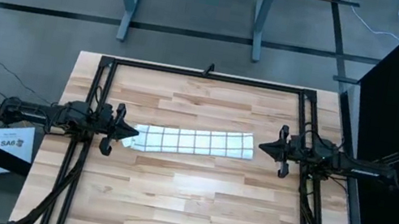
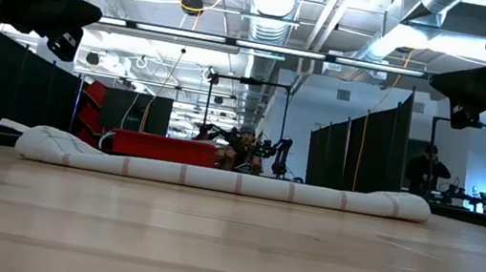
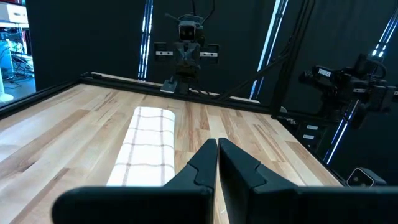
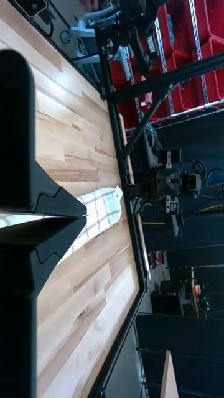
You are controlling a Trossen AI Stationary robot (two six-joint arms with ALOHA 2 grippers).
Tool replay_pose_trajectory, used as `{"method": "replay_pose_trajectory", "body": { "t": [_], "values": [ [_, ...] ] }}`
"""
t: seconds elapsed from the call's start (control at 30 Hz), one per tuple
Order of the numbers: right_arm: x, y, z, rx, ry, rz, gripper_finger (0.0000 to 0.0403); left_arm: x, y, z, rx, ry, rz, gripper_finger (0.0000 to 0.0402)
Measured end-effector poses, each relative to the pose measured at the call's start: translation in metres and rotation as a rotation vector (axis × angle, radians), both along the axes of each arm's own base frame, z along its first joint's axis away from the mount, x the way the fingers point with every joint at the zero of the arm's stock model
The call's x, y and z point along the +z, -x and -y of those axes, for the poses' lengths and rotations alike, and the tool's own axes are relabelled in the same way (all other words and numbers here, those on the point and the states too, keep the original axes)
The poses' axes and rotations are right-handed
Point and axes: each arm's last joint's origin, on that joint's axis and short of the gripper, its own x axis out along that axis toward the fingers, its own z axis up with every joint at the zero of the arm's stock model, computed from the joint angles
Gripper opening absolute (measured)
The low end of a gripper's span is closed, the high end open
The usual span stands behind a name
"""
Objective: Roll towel
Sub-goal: Return to Home Position
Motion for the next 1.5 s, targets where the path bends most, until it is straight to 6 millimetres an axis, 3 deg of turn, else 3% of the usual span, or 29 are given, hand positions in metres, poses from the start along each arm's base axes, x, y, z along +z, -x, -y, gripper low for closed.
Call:
{"method": "replay_pose_trajectory", "body": {
  "t": [0.4,1.5],
  "values": [
    [0.0000,0.0000,0.0000,0.000,0.000,0.000,0.0000,0.0001,0.0000,0.0000,0.002,-0.120,0.004,0.0000],
    [-0.0001,0.0000,0.0000,0.000,0.000,-0.001,0.0000,0.0003,0.0000,-0.0001,0.003,-0.108,0.006,0.0000]
  ]
}}
